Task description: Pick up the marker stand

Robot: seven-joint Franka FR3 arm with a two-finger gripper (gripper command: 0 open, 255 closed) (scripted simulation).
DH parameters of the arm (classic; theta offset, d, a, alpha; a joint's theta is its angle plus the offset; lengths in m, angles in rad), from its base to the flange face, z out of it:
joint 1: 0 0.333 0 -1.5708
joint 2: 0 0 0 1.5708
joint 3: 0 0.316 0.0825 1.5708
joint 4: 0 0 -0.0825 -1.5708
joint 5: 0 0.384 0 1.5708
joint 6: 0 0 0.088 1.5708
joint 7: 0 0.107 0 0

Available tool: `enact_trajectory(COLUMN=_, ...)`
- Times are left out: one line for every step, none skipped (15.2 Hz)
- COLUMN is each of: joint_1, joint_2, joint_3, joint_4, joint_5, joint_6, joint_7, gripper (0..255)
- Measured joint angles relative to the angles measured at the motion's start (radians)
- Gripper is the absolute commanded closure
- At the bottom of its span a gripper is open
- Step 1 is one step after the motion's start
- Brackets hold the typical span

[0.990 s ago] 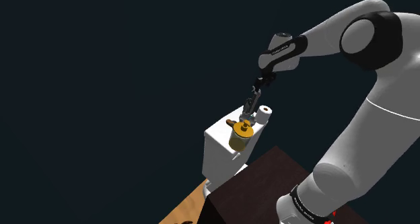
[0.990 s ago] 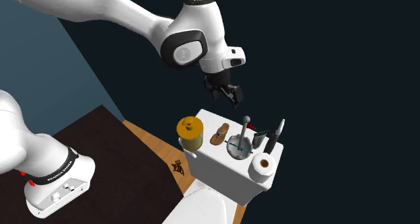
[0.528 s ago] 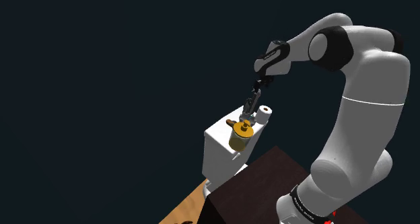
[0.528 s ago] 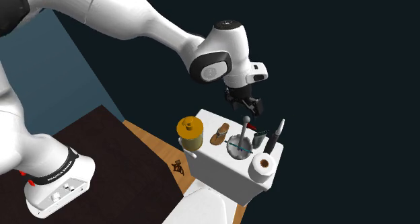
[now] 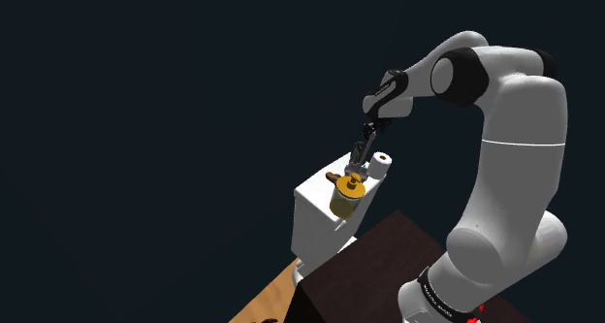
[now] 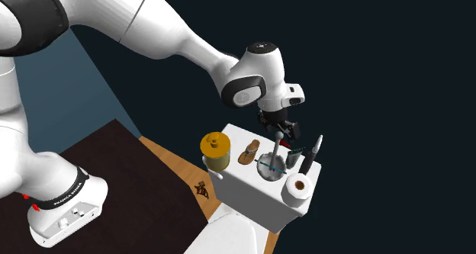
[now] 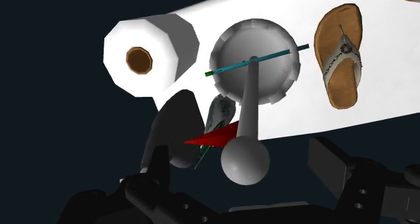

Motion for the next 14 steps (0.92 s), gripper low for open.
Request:
enact_trajectory(joint_1=-0.001, joint_2=0.008, joint_3=0.002, joint_4=0.002, joint_5=0.002, joint_6=0.006, joint_7=0.000, gripper=0)
enact_trajectory(joint_1=-0.002, joint_2=0.011, joint_3=0.003, joint_4=0.002, joint_5=0.003, joint_6=0.009, joint_7=0.001, gripper=255)
enact_trajectory(joint_1=-0.001, joint_2=0.013, joint_3=0.003, joint_4=0.001, joint_5=0.003, joint_6=0.011, joint_7=0.001, gripper=255)
enact_trajectory(joint_1=-0.001, joint_2=0.013, joint_3=0.003, joint_4=0.001, joint_5=0.003, joint_6=0.012, joint_7=0.002, gripper=255)
enact_trajectory(joint_1=-0.001, joint_2=0.014, joint_3=0.003, joint_4=0.001, joint_5=0.003, joint_6=0.012, joint_7=0.002, gripper=255)
enact_trajectory(joint_1=-0.001, joint_2=0.014, joint_3=0.003, joint_4=0.001, joint_5=0.003, joint_6=0.012, joint_7=0.002, gripper=255)
enact_trajectory(joint_1=-0.001, joint_2=0.014, joint_3=0.003, joint_4=0.001, joint_5=0.003, joint_6=0.012, joint_7=0.002, gripper=255)
enact_trajectory(joint_1=-0.001, joint_2=0.014, joint_3=0.003, joint_4=0.001, joint_5=0.003, joint_6=0.012, joint_7=0.002, gripper=255)
enact_trajectory(joint_1=-0.001, joint_2=0.014, joint_3=0.003, joint_4=0.001, joint_5=0.003, joint_6=0.012, joint_7=0.002, gripper=255)
enact_trajectory(joint_1=-0.001, joint_2=0.014, joint_3=0.003, joint_4=0.001, joint_5=0.003, joint_6=0.012, joint_7=0.002, gripper=255)
enact_trajectory(joint_1=-0.001, joint_2=0.014, joint_3=0.003, joint_4=0.001, joint_5=0.003, joint_6=0.012, joint_7=0.002, gripper=255)
enact_trajectory(joint_1=-0.002, joint_2=0.015, joint_3=0.004, joint_4=0.002, joint_5=0.004, joint_6=0.013, joint_7=0.001, gripper=255)
enact_trajectory(joint_1=-0.001, joint_2=0.011, joint_3=0.003, joint_4=0.003, joint_5=0.003, joint_6=0.008, joint_7=0.001, gripper=255)
enact_trajectory(joint_1=0.000, joint_2=0.003, joint_3=0.001, joint_4=0.002, joint_5=0.001, joint_6=0.000, joint_7=0.001, gripper=255)
